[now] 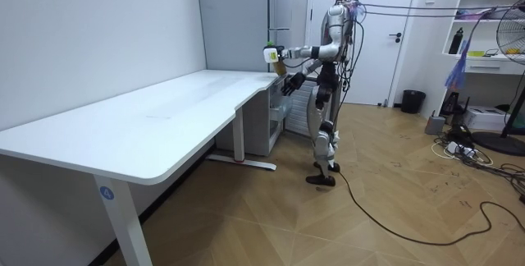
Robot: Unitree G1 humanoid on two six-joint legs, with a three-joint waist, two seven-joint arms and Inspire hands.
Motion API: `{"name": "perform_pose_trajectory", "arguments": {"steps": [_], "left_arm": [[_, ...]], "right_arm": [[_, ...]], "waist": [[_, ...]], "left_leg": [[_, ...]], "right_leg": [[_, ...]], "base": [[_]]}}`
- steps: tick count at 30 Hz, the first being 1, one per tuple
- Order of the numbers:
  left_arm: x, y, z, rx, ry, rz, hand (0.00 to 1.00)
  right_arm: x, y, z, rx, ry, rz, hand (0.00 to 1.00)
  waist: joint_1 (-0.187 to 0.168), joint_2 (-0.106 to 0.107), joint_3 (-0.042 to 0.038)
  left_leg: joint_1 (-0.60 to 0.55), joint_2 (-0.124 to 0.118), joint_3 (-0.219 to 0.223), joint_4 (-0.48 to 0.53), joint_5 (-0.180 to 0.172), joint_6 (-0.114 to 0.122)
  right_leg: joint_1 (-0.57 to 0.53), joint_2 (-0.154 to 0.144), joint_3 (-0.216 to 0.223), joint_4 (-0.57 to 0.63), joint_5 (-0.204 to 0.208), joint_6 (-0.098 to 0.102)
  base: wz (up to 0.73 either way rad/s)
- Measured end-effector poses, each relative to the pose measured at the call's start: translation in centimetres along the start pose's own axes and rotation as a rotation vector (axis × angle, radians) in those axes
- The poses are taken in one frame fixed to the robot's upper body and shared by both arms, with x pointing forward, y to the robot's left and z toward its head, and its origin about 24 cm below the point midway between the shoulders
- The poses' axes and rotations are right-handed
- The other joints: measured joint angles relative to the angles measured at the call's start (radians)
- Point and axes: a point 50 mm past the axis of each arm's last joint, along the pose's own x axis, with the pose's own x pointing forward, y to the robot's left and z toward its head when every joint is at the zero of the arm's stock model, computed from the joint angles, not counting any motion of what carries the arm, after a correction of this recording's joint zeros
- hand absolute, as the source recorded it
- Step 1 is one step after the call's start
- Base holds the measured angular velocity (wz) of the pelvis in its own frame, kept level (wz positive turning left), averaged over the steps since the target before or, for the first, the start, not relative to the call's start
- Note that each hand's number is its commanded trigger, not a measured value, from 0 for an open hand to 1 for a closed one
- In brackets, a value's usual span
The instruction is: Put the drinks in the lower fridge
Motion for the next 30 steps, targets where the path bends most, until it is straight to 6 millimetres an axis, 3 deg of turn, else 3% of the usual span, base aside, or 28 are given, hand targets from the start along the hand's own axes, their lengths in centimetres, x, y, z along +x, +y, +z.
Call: {"name": "perform_pose_trajectory", "arguments": {"steps": [8,12,22,30], "left_arm": [[-0.7,0.0,-0.9,-0.01,0.036,-0.023,1.0],[-0.6,-1.0,-1.6,-0.015,0.065,-0.09,1.0],[-1.0,-1.2,-3.3,-0.053,0.133,-0.18,1.0],[-1.1,-1.5,-4.5,-0.091,0.178,-0.191,1.0]], "right_arm": [[-0.4,0.1,2.2,-0.05,-0.085,0.103,0.0],[-0.8,0.9,3.2,-0.085,-0.121,0.22,0.0],[-1.4,1.6,3.7,-0.005,-0.152,0.437,0.0],[-1.9,1.7,3.6,0.135,-0.191,0.582,0.0]], "waist": [[0.019,0.004,0.003],[0.026,0.002,0.0032],[0.056,-0.042,0.0038],[0.057,-0.03,0.0008]], "left_leg": [[-0.035,-0.003,-0.02,0.013,-0.001,-0.001],[-0.051,-0.007,-0.041,0.026,-0.001,-0.001],[-0.053,-0.011,-0.058,0.041,0.0,0.0],[-0.063,-0.01,-0.061,0.047,-0.001,0.001]], "right_leg": [[-0.023,-0.003,-0.021,0.004,0.0,0.0],[-0.031,-0.008,-0.039,0.016,-0.001,0.001],[-0.019,-0.01,-0.051,0.015,-0.002,0.003],[-0.025,-0.01,-0.057,0.018,-0.001,0.002]], "base": [[0.07],[0.15],[0.04],[0.03]]}}
